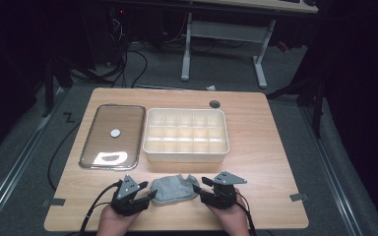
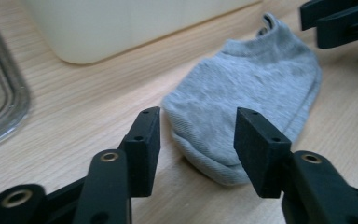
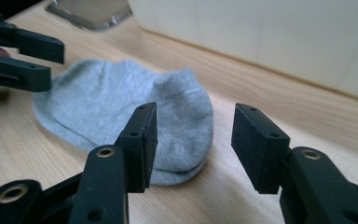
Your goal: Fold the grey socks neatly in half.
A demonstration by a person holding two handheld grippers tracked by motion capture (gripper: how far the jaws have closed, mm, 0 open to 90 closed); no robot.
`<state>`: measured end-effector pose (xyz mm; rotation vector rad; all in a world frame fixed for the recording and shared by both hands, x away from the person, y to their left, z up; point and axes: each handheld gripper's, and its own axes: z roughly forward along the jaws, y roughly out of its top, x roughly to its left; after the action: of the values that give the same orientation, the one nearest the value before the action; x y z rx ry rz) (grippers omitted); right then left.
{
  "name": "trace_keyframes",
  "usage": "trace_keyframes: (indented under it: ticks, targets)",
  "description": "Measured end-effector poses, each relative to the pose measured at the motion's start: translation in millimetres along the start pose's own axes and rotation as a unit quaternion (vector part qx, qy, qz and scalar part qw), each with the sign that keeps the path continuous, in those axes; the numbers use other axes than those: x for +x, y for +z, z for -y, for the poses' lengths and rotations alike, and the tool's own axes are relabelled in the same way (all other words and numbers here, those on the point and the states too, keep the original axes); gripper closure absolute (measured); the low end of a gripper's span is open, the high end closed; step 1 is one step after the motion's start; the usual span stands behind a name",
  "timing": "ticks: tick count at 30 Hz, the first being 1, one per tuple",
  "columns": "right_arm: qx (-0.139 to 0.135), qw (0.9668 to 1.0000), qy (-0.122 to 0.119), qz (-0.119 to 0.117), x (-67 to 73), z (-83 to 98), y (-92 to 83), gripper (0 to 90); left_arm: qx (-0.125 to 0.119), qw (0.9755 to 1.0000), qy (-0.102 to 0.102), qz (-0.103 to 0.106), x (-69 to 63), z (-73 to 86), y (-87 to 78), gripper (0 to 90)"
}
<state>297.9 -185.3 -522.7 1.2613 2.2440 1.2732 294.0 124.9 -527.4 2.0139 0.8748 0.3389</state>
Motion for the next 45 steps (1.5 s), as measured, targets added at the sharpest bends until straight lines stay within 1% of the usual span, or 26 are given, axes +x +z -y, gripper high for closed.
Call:
trace_keyframes:
  ticks: [1, 2, 7, 10, 13, 14, 17, 18, 20, 22, 24, 25, 27, 28, 29, 31, 32, 33, 34, 35, 36, 37, 38, 39, 41, 45]
  targets:
    - [0.024, 0.9997, 0.003, 0.003, 2.0, 0.1, 5.5, 54.7, 0.010, 0.9997, 0.020, -0.008, -4.2, 0.4, 2.2, 52.8]
    - [0.034, 0.9994, 0.002, 0.004, 3.1, 0.3, 8.3, 54.9, 0.016, 0.9994, 0.029, -0.013, -5.9, 0.8, 3.1, 52.7]
    - [0.053, 0.9985, -0.009, 0.014, 6.1, 1.7, 14.6, 57.1, 0.028, 0.9986, 0.042, -0.015, -9.2, 2.0, 6.8, 53.3]
    - [0.054, 0.9984, -0.010, 0.015, 6.1, 1.5, 14.6, 60.0, 0.034, 0.9984, 0.044, -0.013, -8.6, 2.7, 8.2, 53.4]
    - [0.057, 0.9983, -0.009, 0.011, 6.3, 1.3, 14.3, 66.8, 0.036, 0.9985, 0.040, -0.012, -7.7, 3.0, 8.3, 53.3]
    - [0.060, 0.9981, -0.011, 0.006, 6.8, 1.4, 14.3, 72.4, 0.037, 0.9985, 0.038, -0.012, -7.2, 3.2, 8.0, 53.2]
    - [0.062, 0.9980, -0.011, -0.001, 7.3, 1.3, 14.6, 78.3, 0.037, 0.9985, 0.037, -0.012, -6.8, 3.2, 7.5, 53.0]
    - [0.062, 0.9980, -0.011, -0.001, 7.3, 1.3, 14.6, 78.3, 0.037, 0.9985, 0.037, -0.012, -6.8, 3.2, 7.5, 52.9]
    - [0.059, 0.9982, -0.013, -0.001, 7.9, 0.9, 13.4, 81.7, 0.030, 0.9987, 0.037, -0.017, -7.1, 2.2, 6.0, 52.2]
    - [0.059, 0.9982, -0.014, -0.001, 8.3, 0.6, 12.8, 82.2, 0.026, 0.9988, 0.036, -0.019, -7.0, 1.2, 4.9, 53.7]
    - [0.050, 0.9987, -0.010, -0.005, 8.4, 0.4, 9.9, 84.9, 0.012, 0.9991, 0.033, -0.026, -6.9, -1.9, 2.1, 53.5]
    - [0.047, 0.9988, -0.006, -0.008, 8.6, 0.3, 8.5, 85.0, -0.006, 0.9995, 0.025, -0.021, -8.5, -6.5, -0.7, 53.5]
    - [0.044, 0.9990, -0.006, -0.009, 9.0, 0.3, 6.5, 85.3, -0.013, 0.9996, 0.021, -0.016, -10.1, -9.5, -1.6, 56.7]
    - [0.044, 0.9990, -0.006, -0.009, 9.0, 0.3, 6.5, 85.3, -0.018, 0.9996, 0.018, -0.008, -12.7, -12.6, -1.2, 56.7]
    - [0.043, 0.9990, -0.008, -0.007, 9.4, 0.6, 6.0, 85.5, -0.019, 0.9996, 0.019, -0.003, -16.7, -16.2, 0.8, 62.1]
    - [0.043, 0.9990, -0.003, -0.006, 10.5, 1.6, 4.3, 85.6, -0.009, 0.9996, 0.025, 0.012, -26.4, -22.6, 11.6, 68.2]
    - [0.043, 0.9990, -0.003, -0.006, 10.5, 1.6, 4.3, 85.6, -0.009, 0.9996, 0.025, 0.012, -26.4, -22.6, 11.6, 70.5]
    - [0.043, 0.9990, -0.003, -0.006, 10.3, 2.0, 3.7, 85.6, 0.000, 0.9995, 0.029, 0.015, -30.9, -24.8, 18.1, 70.5]
    - [0.044, 0.9990, -0.002, -0.006, 9.9, 3.2, 2.6, 85.6, 0.004, 0.9994, 0.031, 0.017, -33.2, -26.0, 22.0, 74.6]
    - [0.044, 0.9990, -0.002, -0.006, 9.9, 3.2, 2.6, 85.6, 0.008, 0.9993, 0.032, 0.019, -35.9, -27.5, 26.9, 74.6]
    - [0.045, 0.9990, 0.001, -0.006, 9.0, 4.4, 1.5, 85.6, 0.017, 0.9991, 0.031, 0.024, -40.4, -30.0, 36.1, 76.5]
    - [0.045, 0.9990, 0.001, -0.006, 9.0, 4.4, 1.5, 85.6, 0.017, 0.9991, 0.031, 0.024, -40.4, -30.0, 36.1, 77.1]
    - [0.044, 0.9990, 0.001, -0.006, 8.4, 5.4, 0.8, 85.6, 0.022, 0.9990, 0.033, 0.020, -43.7, -32.5, 43.0, 77.3]
    - [0.044, 0.9990, 0.001, -0.006, 8.4, 5.4, 0.8, 85.6, 0.022, 0.9990, 0.033, 0.020, -43.7, -32.5, 43.0, 78.1]
    - [0.045, 0.9990, 0.002, -0.007, 7.6, 6.1, 0.4, 85.6, 0.025, 0.9992, 0.030, 0.008, -45.7, -35.1, 49.2, 79.5]
    - [0.045, 0.9989, 0.004, -0.009, 7.4, 6.7, 0.6, 85.6, 0.032, 0.9989, 0.034, 0.003, -49.0, -35.2, 54.1, 80.6]
